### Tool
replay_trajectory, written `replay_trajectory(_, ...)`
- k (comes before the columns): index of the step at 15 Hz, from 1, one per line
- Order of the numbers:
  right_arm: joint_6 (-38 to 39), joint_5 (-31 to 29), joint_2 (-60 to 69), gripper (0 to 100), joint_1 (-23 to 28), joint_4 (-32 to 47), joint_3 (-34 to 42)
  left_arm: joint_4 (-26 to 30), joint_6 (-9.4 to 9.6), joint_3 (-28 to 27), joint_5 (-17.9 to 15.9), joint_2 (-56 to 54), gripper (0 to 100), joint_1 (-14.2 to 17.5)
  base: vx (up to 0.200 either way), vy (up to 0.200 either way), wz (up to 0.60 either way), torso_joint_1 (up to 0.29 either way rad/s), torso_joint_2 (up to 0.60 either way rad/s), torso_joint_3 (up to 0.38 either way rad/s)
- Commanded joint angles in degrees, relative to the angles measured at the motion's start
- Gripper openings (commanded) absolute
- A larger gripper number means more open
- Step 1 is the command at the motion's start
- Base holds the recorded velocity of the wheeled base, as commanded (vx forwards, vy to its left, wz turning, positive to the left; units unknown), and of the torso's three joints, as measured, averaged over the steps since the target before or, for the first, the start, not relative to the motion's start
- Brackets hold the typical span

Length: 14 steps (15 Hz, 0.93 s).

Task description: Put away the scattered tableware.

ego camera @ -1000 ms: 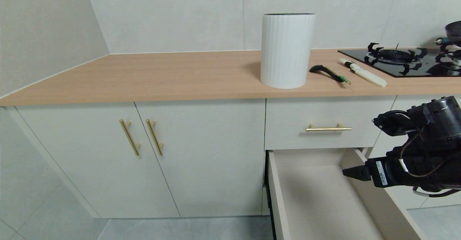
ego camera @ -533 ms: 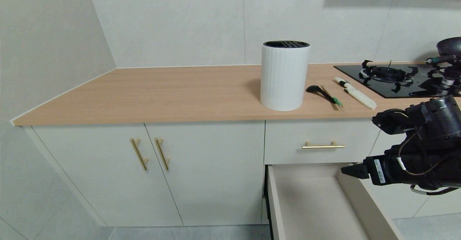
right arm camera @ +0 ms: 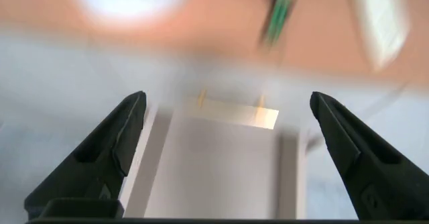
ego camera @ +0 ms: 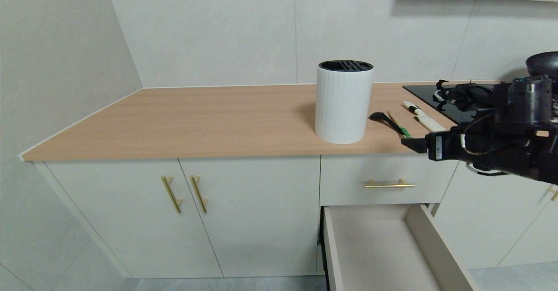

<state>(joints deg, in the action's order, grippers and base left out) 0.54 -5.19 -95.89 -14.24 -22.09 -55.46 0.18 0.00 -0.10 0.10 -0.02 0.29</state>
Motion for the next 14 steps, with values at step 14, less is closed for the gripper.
replay_trajectory(14,4.3,-7.38,-23.11,100,4.22,-10.08,-15.03,-0.01,0.0,0.01,0.08,0.02,100,-0.03,0.0,0.0,0.0,0.0,0.0,0.0)
